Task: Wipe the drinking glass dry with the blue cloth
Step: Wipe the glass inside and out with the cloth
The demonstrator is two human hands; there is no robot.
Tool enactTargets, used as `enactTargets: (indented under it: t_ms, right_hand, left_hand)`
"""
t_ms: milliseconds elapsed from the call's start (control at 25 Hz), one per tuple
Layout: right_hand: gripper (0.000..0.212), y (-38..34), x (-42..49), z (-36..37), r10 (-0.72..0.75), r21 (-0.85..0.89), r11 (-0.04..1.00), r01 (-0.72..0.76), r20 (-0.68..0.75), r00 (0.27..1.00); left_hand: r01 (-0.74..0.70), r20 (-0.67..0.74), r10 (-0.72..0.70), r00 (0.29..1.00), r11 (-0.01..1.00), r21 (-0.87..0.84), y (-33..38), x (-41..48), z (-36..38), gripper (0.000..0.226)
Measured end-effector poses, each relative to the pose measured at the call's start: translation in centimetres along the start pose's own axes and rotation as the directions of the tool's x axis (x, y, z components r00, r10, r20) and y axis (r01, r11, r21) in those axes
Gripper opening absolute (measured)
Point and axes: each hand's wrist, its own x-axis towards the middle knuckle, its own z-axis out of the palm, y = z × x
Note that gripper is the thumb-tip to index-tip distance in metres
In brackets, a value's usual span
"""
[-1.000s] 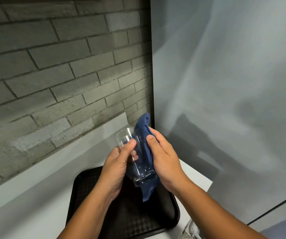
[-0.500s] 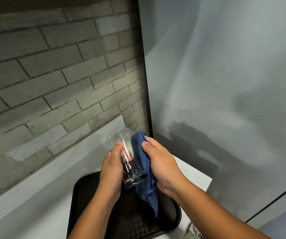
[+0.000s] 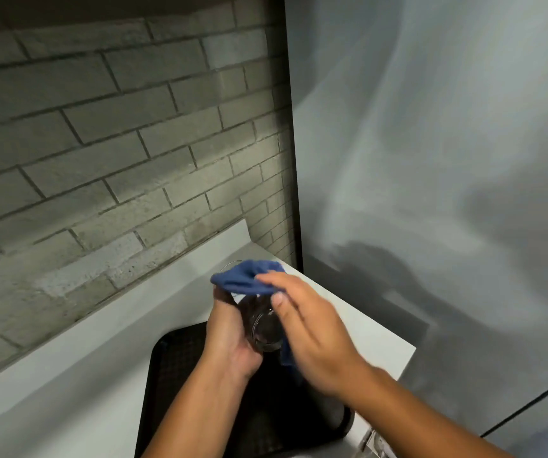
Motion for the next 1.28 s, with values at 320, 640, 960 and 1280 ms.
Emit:
enactTargets:
  t_ms: [320, 640, 960, 1280]
  right_hand:
    - [0.055, 3.2, -3.0, 1.4, -0.404, -0.349, 0.837, 0.421, 0.125, 0.906]
    - [0.046, 2.1, -0.7, -0.1, 0.077, 0.121, 0.989, -0.086, 0.077, 0.994]
    - [0.045, 1.6, 3.0, -1.9, 0.308, 0.409, 0.849, -0.336, 0.134, 0.942]
    - [0.043, 1.6, 1.8, 0.1, 0.389, 0.562, 0.745, -0.358, 0.069, 0.918]
  left_hand:
    - [0.001, -0.113, -0.015, 0.993, 0.991, -0.13, -0.9, -0.5, 0.2, 0.051]
    - [-0.142, -0.203, 0.202, 0.958, 0.951, 0.276, -1.5, 0.3, -0.8, 0.055]
    - [-0.403, 0.069, 0.416, 0.907, 0.806, 0.433, -2.8, -2.2, -0.6, 0.06]
    - [-0.403, 0.038, 0.47, 0.882, 0.709, 0.579, -2.2, -1.4, -0.7, 0.093]
